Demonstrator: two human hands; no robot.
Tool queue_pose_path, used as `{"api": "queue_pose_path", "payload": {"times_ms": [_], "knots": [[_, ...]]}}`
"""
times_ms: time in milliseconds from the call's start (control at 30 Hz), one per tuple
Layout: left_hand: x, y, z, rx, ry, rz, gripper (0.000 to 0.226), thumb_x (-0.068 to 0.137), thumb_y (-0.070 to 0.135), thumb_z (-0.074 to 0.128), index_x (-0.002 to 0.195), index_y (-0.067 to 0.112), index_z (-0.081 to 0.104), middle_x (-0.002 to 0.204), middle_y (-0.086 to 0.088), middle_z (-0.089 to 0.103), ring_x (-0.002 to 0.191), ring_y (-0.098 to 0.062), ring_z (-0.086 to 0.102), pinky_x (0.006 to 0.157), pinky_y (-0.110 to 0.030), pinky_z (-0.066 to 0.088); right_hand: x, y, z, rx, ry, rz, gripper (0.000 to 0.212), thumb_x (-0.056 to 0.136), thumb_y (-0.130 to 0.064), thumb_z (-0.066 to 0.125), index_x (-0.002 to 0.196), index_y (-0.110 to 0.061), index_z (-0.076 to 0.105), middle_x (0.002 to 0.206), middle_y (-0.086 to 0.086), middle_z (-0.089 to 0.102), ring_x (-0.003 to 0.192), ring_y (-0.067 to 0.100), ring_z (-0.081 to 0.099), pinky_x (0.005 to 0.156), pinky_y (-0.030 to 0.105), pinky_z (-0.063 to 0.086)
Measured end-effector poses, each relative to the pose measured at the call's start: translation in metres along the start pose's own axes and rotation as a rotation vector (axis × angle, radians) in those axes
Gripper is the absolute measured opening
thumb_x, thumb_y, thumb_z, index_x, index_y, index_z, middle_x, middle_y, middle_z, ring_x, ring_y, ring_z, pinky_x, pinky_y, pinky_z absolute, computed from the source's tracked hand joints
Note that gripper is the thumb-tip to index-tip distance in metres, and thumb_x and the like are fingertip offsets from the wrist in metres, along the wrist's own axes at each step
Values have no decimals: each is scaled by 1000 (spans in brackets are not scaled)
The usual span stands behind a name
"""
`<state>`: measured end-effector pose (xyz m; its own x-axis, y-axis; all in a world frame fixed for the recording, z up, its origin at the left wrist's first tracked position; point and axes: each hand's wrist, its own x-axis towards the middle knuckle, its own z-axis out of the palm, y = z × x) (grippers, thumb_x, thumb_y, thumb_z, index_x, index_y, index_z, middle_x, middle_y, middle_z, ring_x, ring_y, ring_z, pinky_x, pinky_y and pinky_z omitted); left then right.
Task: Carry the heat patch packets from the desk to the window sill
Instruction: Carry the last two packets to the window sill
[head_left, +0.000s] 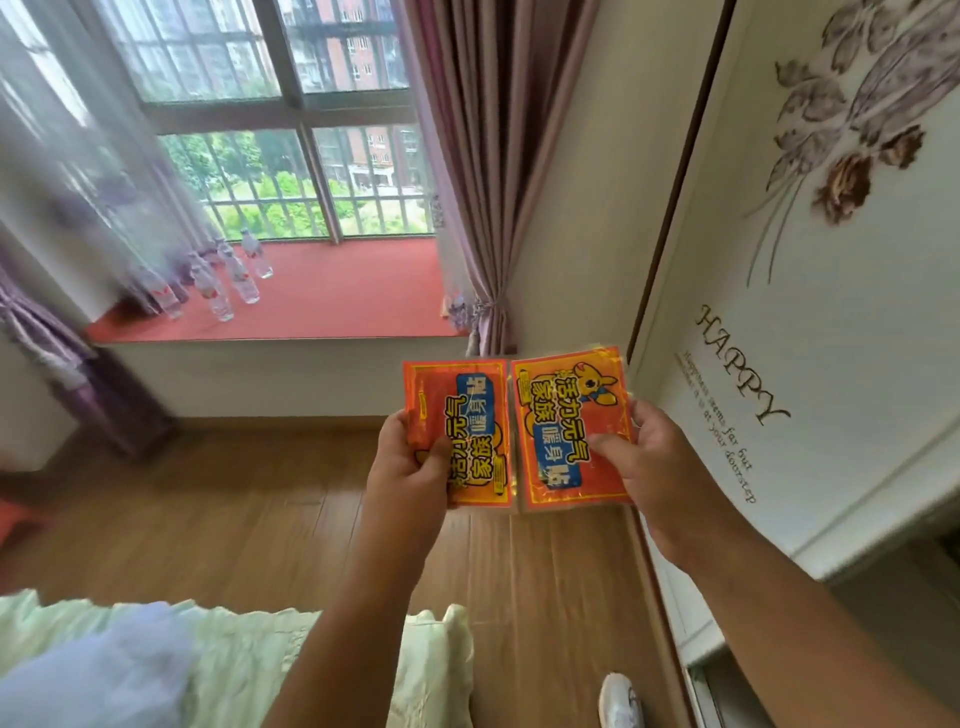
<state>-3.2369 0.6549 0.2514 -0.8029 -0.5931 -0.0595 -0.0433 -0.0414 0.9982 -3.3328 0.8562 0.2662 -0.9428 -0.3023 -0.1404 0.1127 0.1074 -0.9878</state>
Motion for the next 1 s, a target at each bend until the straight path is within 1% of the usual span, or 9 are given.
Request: {"api": "queue_pose_path", "payload": {"times_ms": [133,300,367,433,467,533,600,767,1000], "knots": [[31,7,-5,13,75,1,24,105,12,53,124,27,54,105,-2,76,85,-15,77,59,-23,58,49,-7,19,2,-95,-1,23,103,-11,61,117,-28,67,107,-4,81,94,17,80,91,46,63],[82,16,9,24,213,40,30,104,10,54,130,24,54,108,-2,76,89,-15,77,63,-26,60,133,-20,33,33,-231,3,23,102,-10,62,118,-25,67,106,-5,82,93,20,80,90,47,63],[107,18,24,12,256,45,30,104,9,55,129,25,55,109,-2,76,93,-18,77,68,-33,62,167,-27,30,39,-268,0,22,102,-11,62,119,-25,67,106,-5,82,94,20,80,89,46,63],[130,23,41,11,301,51,30,102,13,58,127,29,57,111,-2,76,99,-23,76,81,-49,63,199,-36,25,26,-304,-1,21,103,-13,62,118,-27,66,107,-6,81,93,18,80,86,44,64],[142,27,51,10,318,54,29,100,17,61,125,32,58,112,-1,76,101,-24,75,87,-54,61,213,-41,21,26,-322,-4,21,103,-12,62,117,-27,66,107,-6,81,92,18,80,85,43,64],[165,32,73,-9,345,59,30,95,22,62,122,35,59,112,-1,76,103,-25,75,91,-57,59,242,-52,10,9,-341,-17,21,103,-10,61,116,-26,66,106,-4,81,91,18,80,83,41,64],[186,35,95,-42,370,72,28,100,14,60,119,34,59,110,-2,77,100,-25,76,90,-57,59,268,-62,-2,-11,-342,-37,22,103,-9,61,113,-27,67,104,-5,81,92,18,80,83,40,64],[227,37,143,-67,312,49,28,103,7,56,114,33,59,102,1,79,93,-21,78,89,-53,61,323,-72,-31,-30,-330,-39,22,103,-11,61,117,-27,66,107,-4,81,94,19,80,89,46,64],[285,42,179,-71,243,29,28,103,7,56,118,30,60,107,-3,78,98,-26,77,92,-57,58,379,-72,-56,-37,-287,-18,20,104,-19,61,120,-31,64,110,-4,80,97,18,79,93,49,63]]}}
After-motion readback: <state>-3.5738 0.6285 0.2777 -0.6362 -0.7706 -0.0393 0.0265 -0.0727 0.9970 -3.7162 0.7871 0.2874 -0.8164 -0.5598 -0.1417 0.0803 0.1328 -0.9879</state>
